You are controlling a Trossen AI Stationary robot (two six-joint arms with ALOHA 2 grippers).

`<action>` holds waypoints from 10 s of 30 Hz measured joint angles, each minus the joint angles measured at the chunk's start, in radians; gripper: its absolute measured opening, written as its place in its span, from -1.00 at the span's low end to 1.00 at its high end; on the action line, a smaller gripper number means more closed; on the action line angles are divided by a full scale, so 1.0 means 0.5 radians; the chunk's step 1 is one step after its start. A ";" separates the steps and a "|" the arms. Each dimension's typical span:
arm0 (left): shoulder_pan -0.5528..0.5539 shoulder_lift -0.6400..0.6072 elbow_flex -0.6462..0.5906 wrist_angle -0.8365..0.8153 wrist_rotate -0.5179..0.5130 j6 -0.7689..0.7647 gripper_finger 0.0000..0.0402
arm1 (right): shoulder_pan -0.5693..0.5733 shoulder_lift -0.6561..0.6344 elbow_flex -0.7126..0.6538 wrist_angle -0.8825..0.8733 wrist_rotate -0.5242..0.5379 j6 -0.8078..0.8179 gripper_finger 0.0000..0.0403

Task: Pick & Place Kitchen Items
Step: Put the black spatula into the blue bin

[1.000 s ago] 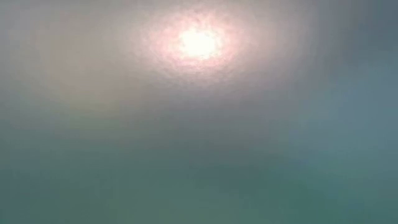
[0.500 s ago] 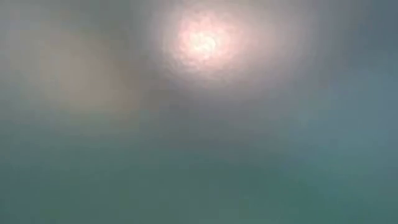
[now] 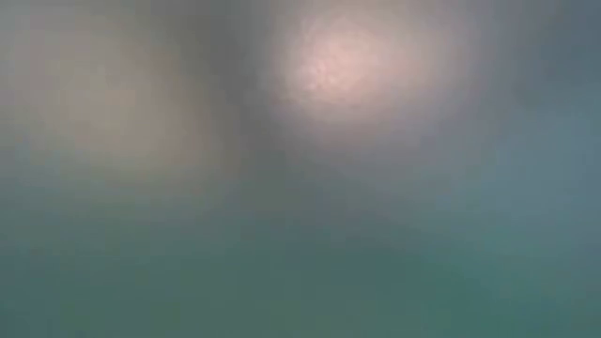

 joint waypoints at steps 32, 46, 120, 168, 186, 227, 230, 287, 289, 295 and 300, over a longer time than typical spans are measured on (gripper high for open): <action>0.012 0.205 0.000 0.146 -0.053 0.059 -0.16 | -0.112 -0.230 0.001 -0.451 0.038 -0.001 -0.02; 0.160 0.014 -0.001 0.052 -0.556 -0.406 -0.16 | -0.112 -0.231 0.001 -0.456 0.042 -0.001 -0.02; 0.856 -0.897 -1.020 -0.836 -0.011 -2.308 0.25 | -0.111 -0.231 0.001 -0.508 0.043 -0.040 -0.02; 0.625 -1.337 -0.126 -2.117 -0.396 -1.632 -0.49 | -0.111 -0.231 0.002 -0.520 0.039 -0.050 -0.02; -0.560 -0.632 0.356 -1.738 -0.119 -1.660 -0.49 | -0.111 -0.231 0.002 -0.562 0.039 -0.113 -0.02; -0.466 0.535 0.976 -1.529 0.864 -0.800 -0.49 | -0.111 -0.231 0.002 -0.591 0.042 -0.157 -0.02; -0.464 0.567 1.011 -1.604 0.863 -0.798 -0.49 | -0.111 -0.231 0.002 -0.591 0.041 -0.150 -0.02; -0.119 -0.436 1.013 -1.810 -0.963 -1.697 -0.08 | -0.108 -0.231 0.002 -0.642 0.038 -0.144 -0.02; -0.008 -0.445 1.012 -1.910 -0.921 -1.747 -0.08 | -0.108 -0.231 0.002 -0.642 0.038 -0.144 -0.02; 0.336 -0.448 0.942 -1.977 -0.631 -1.801 -0.08 | -0.108 -0.231 0.002 -0.642 0.038 -0.143 -0.02; 0.562 -0.448 0.790 -1.981 -0.458 -1.843 -0.08 | -0.108 -0.231 0.002 -0.642 0.038 -0.144 -0.02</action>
